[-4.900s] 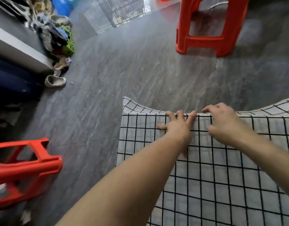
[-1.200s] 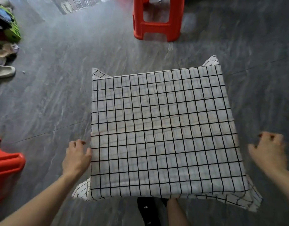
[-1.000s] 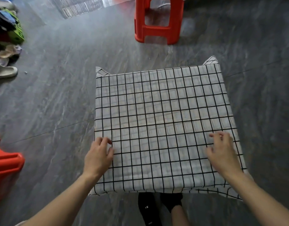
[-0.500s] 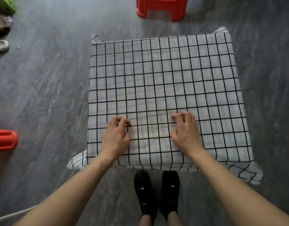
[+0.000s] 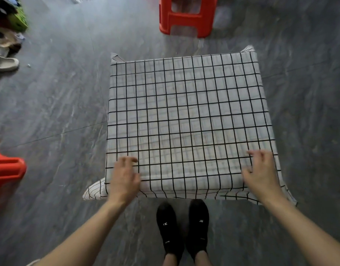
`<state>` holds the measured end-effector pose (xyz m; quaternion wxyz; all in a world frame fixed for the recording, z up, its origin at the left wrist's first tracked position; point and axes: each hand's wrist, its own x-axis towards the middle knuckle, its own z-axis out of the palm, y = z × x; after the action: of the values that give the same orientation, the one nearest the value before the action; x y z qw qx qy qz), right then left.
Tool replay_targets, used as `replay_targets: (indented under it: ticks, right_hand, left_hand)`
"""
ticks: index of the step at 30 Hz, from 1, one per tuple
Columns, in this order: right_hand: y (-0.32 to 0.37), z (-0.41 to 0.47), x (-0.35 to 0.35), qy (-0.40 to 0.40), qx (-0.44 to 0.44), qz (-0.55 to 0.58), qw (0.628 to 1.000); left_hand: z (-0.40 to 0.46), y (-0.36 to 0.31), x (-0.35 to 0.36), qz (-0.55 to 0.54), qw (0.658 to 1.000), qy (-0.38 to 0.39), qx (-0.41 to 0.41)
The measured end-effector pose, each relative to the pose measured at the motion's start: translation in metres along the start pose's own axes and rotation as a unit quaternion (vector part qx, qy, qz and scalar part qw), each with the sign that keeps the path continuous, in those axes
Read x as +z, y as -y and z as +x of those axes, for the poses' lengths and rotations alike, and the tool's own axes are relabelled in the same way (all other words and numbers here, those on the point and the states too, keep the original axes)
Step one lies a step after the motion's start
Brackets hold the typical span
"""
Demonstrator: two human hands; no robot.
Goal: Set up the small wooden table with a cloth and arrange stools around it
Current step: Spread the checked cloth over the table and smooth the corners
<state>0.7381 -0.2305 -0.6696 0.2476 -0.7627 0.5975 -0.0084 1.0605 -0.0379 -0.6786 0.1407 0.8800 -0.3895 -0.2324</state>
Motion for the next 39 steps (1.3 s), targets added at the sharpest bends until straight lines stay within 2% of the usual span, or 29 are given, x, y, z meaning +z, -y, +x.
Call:
replay_targets:
  ticks: [3,7,10,13,15,18,21,24,27,29,32,35,39]
  right_hand:
    - [0.064,-0.014,0.044,0.037,-0.095,0.033,0.994]
    - [0.108,-0.026,0.084,0.074,-0.17,0.027,0.982]
    - [0.098,-0.024,0.085,0.074,-0.198,0.004,0.977]
    - [0.055,-0.017,0.067,0.093,-0.215,-0.039,0.971]
    - [0.016,-0.011,0.045,0.086,-0.175,-0.062,0.979]
    - [-0.048,-0.005,0.008,0.044,-0.037,-0.076,0.995]
    - [-0.1,-0.006,-0.02,0.044,0.105,-0.102,0.988]
    - [-0.121,-0.01,-0.038,0.068,0.198,-0.103,0.972]
    - [-0.105,-0.011,-0.04,0.042,0.171,-0.082,0.981]
    - [-0.081,-0.009,-0.031,0.031,0.088,-0.081,0.992]
    - [-0.041,-0.007,-0.008,0.053,-0.059,-0.083,0.993]
    - [-0.001,-0.006,0.015,0.098,-0.134,-0.076,0.983]
    - [0.026,-0.003,0.034,0.123,-0.131,-0.066,0.982]
  left_hand:
    - [-0.007,-0.057,0.033,-0.022,0.995,0.027,0.098]
    - [-0.008,-0.107,0.067,-0.049,0.993,0.03,0.104]
    - [-0.008,-0.09,0.072,-0.029,0.994,0.038,0.093]
    - [-0.012,-0.041,0.056,0.093,0.971,0.076,0.205]
    - [-0.012,-0.004,0.037,0.122,0.971,0.074,0.192]
    - [-0.014,0.05,0.008,0.11,0.993,0.024,0.041]
    - [-0.02,0.092,-0.017,0.093,0.988,0.045,-0.114]
    - [-0.025,0.113,-0.03,0.135,0.977,0.063,-0.149]
    - [-0.023,0.101,-0.028,0.163,0.984,0.016,-0.069]
    - [-0.02,0.071,-0.02,0.169,0.984,-0.005,0.051]
    - [-0.015,0.017,0.001,0.148,0.971,0.04,0.183]
    - [-0.013,-0.034,0.026,0.124,0.963,0.093,0.221]
    - [-0.011,-0.077,0.051,0.119,0.963,0.136,0.201]
